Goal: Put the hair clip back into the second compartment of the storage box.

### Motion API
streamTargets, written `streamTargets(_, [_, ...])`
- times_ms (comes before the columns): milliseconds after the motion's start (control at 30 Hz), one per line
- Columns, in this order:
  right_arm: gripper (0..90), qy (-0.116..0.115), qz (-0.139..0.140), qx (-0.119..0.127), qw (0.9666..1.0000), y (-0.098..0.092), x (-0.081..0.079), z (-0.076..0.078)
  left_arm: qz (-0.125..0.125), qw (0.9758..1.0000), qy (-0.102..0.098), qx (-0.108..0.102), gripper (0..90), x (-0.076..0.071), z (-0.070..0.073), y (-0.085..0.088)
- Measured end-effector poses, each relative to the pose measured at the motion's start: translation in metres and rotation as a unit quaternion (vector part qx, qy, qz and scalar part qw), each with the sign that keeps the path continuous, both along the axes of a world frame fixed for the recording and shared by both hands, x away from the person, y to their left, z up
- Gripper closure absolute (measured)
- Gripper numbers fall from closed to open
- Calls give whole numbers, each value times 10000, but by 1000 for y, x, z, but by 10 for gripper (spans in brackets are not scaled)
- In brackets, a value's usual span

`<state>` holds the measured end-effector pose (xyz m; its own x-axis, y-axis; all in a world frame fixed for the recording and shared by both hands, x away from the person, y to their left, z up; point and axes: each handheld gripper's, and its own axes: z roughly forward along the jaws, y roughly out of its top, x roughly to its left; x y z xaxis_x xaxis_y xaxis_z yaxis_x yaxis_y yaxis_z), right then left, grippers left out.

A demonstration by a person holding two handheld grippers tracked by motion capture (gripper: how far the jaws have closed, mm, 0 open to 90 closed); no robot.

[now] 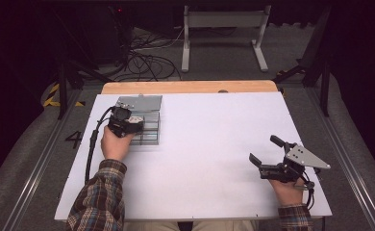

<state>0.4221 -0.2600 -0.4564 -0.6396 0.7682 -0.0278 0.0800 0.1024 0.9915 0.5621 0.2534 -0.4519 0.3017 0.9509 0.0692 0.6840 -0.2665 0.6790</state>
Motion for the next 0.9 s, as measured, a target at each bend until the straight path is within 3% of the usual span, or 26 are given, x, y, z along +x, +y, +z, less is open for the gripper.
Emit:
streamTargets(133, [2, -2, -4, -4, 10000, 0, 0, 0, -84, 9997, -224, 9, 281, -5, 8, 4])
streamTargets(367, [2, -6, -1, -18, 10000, 0, 0, 0, -224, 9988, -423, -93, 669, -16, 19, 9])
streamTargets(567, [3, -11, -4, -29, 10000, 0, 0, 0, -265, 9987, -359, -235, 885, -18, 18, 14])
streamTargets(900, [3, -4, -1, -37, 10000, 1, 0, 0, -331, 9992, -169, -173, 897, -12, 10, 12])
